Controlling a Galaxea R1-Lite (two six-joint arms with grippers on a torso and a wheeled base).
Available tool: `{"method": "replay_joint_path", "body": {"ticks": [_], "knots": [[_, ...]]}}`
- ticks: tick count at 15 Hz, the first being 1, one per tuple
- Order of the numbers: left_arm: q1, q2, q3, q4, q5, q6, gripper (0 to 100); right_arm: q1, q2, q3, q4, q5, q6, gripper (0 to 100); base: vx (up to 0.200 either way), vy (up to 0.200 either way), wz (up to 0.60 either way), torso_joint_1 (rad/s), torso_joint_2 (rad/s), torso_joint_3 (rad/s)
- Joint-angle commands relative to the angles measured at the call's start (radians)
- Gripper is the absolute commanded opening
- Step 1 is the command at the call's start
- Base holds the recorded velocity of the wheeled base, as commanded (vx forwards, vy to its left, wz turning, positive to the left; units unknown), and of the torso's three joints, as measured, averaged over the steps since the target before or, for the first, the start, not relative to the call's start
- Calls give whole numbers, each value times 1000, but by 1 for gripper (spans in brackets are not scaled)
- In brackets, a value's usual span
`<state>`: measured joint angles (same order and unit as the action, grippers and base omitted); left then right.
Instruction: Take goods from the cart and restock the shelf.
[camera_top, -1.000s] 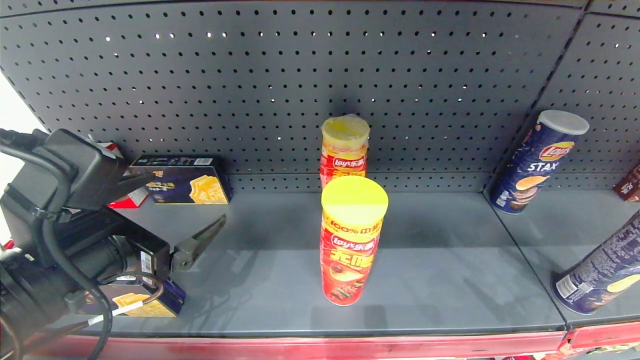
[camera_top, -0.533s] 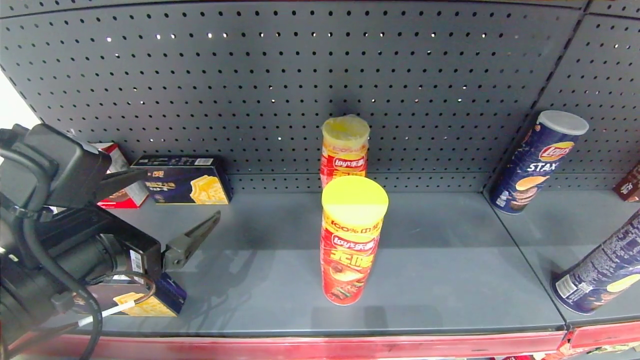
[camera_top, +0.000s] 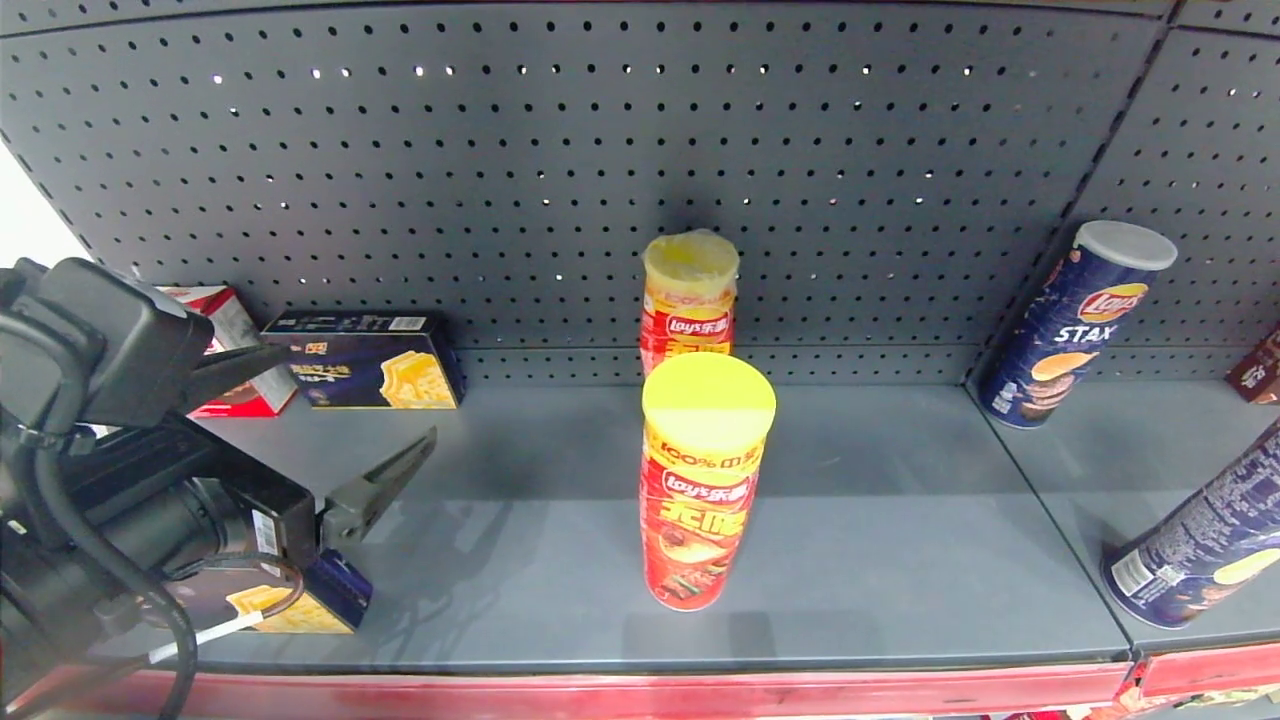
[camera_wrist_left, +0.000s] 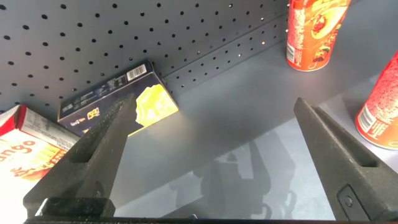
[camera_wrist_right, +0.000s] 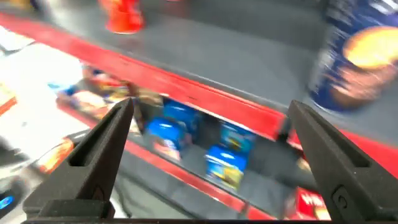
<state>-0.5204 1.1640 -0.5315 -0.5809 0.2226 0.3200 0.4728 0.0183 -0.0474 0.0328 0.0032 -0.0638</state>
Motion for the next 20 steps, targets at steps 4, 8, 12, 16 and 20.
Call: {"method": "replay_joint_path", "body": {"ticks": [4, 8, 12, 16, 20], "knots": [[-10, -3, 1, -2, -2, 2, 100, -407, 95, 11, -4, -8, 16, 100, 0, 0, 0, 0, 0, 0], [-9, -6, 4, -2, -2, 2, 100, -411, 81, 35, -68, -126, 21, 100, 0, 0, 0, 0, 0, 0], [-12, -15, 27, -5, -2, 2, 100, -413, 80, 47, -100, 49, 122, 100, 0, 0, 0, 0, 0, 0], [-10, -47, 53, -2, -2, 1, 100, -487, 57, 47, -30, -71, 59, 100, 0, 0, 0, 0, 0, 0], [2, -70, 114, -2, 0, -18, 100, -502, 20, 47, -30, -69, 59, 100, 0, 0, 0, 0, 0, 0]]}}
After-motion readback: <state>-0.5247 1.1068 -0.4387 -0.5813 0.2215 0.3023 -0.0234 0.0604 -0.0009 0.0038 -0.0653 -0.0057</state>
